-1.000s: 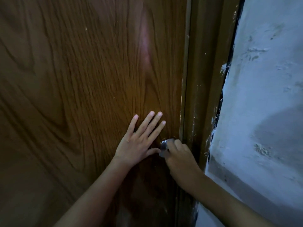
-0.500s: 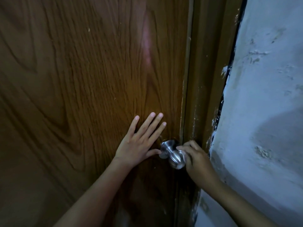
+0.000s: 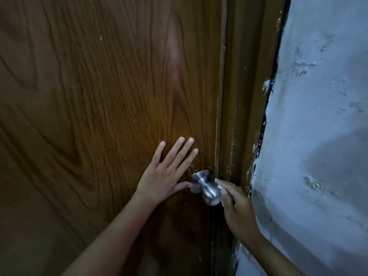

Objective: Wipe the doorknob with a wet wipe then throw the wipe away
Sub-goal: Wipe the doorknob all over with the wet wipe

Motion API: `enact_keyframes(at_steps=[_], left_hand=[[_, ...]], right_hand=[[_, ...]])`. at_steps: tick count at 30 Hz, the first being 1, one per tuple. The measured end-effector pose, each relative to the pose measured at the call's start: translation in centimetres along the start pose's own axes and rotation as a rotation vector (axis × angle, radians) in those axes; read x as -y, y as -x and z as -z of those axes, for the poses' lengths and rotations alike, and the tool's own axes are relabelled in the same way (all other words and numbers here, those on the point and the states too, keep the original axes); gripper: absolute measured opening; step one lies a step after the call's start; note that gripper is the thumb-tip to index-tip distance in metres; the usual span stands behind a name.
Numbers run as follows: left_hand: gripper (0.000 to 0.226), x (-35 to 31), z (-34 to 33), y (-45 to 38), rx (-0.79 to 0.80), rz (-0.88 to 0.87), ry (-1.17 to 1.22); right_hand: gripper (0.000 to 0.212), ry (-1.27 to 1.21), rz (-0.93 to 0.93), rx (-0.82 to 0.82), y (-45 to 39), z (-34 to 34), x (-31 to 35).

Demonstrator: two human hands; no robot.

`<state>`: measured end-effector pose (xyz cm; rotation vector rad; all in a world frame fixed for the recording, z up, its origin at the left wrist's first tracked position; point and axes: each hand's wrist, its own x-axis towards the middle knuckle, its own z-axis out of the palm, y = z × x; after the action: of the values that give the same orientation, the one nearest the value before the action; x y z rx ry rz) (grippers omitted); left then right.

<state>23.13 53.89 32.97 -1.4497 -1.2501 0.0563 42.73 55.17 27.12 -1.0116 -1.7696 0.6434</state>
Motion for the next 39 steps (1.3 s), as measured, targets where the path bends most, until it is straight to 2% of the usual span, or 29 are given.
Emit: enact_keyframes(at_steps=[2,4,7,11,17,19,22,23,27,29,31,33,36,39], left_hand=[[0.091,0.0,0.0,0.0,0.004,-0.001,0.002],[0.092,0.0,0.0,0.0,0.009,-0.005,0.005],[0.092,0.0,0.0,0.0,0.013,-0.003,0.001],[0.091,0.0,0.0,-0.1,0.004,-0.006,-0.009],[0.091,0.0,-0.1,0.0,-0.002,-0.009,-0.003],[0.091,0.0,-0.1,0.0,-0.005,-0.01,0.001],[0.091,0.0,-0.1,0.0,-0.003,-0.01,0.004],[0.09,0.0,-0.2,0.0,-0.002,-0.009,0.004],[0.09,-0.1,-0.3,0.0,-0.009,-0.009,-0.011],[0.091,-0.1,-0.3,0.0,-0.012,-0.006,-0.009],[0.092,-0.1,-0.3,0.0,-0.018,-0.008,-0.007],[0.092,-0.1,-0.3,-0.1,-0.018,-0.01,-0.009],[0.092,-0.1,-0.3,-0.1,-0.012,-0.008,-0.011],[0.092,-0.1,-0.3,-0.1,-0.016,-0.009,-0.011]], right_hand=[[0.031,0.067,0.133,-0.008,0.0,-0.1,0.6],[0.031,0.1,0.217,0.052,0.0,-0.6,1.0],[0.032,0.102,0.214,0.074,-0.1,-1.0,0.6],[0.03,-0.028,0.019,0.086,-0.6,-0.5,0.1],[0.033,0.155,0.245,0.171,-0.2,-0.8,-0.2],[0.033,0.086,0.207,0.174,-0.3,-0.7,-0.6],[0.033,-0.068,0.032,0.163,-0.5,-1.0,-0.3],[0.035,-0.029,0.048,0.159,-0.5,-1.2,-0.1],[0.037,0.282,0.312,0.193,-0.1,-1.9,-0.5],[0.037,0.295,0.335,0.185,-0.1,-1.8,-0.7],[0.037,0.217,0.278,0.189,-0.2,-1.7,-0.6],[0.036,0.072,0.144,0.198,-0.4,-1.7,-0.4],[0.026,-0.304,-0.211,0.15,-0.7,-1.7,0.3],[0.026,-0.635,-0.497,0.039,-0.8,-1.9,0.6]])
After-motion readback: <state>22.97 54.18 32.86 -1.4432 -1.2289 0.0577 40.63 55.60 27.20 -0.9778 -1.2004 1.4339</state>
